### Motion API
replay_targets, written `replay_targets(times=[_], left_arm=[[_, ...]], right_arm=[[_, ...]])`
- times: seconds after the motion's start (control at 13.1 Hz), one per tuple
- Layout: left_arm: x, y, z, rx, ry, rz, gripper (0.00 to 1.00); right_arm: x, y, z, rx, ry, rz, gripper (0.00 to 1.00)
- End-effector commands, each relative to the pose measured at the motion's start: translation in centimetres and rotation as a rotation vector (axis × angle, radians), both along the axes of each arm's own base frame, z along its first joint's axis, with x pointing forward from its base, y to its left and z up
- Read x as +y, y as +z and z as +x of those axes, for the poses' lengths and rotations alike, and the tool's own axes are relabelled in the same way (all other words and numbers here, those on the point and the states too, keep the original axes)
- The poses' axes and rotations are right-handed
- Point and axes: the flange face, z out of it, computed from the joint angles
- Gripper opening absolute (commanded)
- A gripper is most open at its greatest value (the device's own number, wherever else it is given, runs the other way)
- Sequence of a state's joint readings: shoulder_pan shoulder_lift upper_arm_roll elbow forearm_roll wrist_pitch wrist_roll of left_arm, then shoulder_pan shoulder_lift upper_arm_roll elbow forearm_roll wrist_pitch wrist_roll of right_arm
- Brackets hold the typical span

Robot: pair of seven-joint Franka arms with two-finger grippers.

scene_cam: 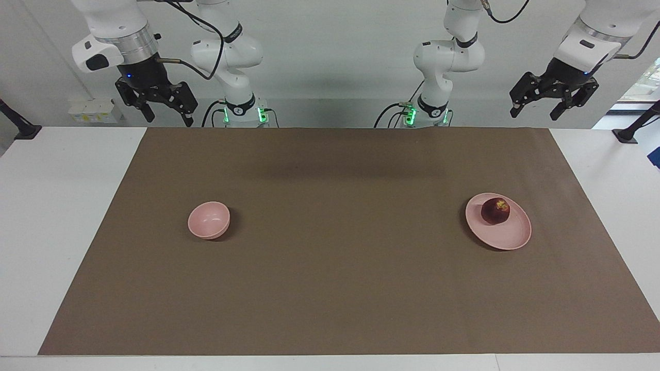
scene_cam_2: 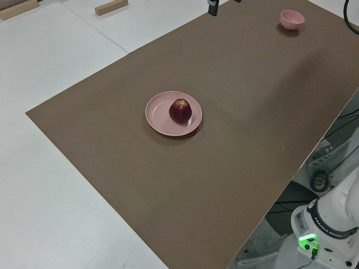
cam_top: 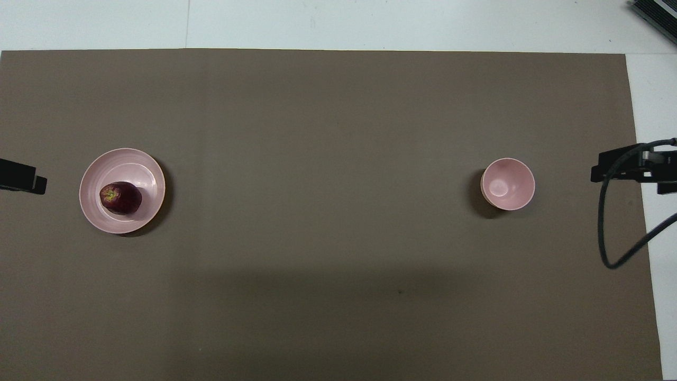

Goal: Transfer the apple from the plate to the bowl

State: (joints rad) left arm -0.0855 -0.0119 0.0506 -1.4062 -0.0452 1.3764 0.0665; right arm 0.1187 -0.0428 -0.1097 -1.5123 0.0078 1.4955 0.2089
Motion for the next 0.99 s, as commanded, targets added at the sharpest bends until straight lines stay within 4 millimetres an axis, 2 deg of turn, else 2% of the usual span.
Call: replay_targets(times=[0.0,0.76,0.91], left_arm=[[-0.2,0.2,-0.3,-0.011,0.011,-0.005,1.00],[1.5,0.3,0.6,-0.077,0.031,-0.010,1.00],[1.1,0.0,0.6,-0.073,0.024,-0.009,1.00]], right_arm=[[-0.2,0.2,-0.2,0.003,-0.005,-0.008,1.00],[-0.3,0.2,-0.2,0.004,0.001,-0.009,1.00],[-0.3,0.0,-0.3,0.007,0.009,-0.009,1.00]])
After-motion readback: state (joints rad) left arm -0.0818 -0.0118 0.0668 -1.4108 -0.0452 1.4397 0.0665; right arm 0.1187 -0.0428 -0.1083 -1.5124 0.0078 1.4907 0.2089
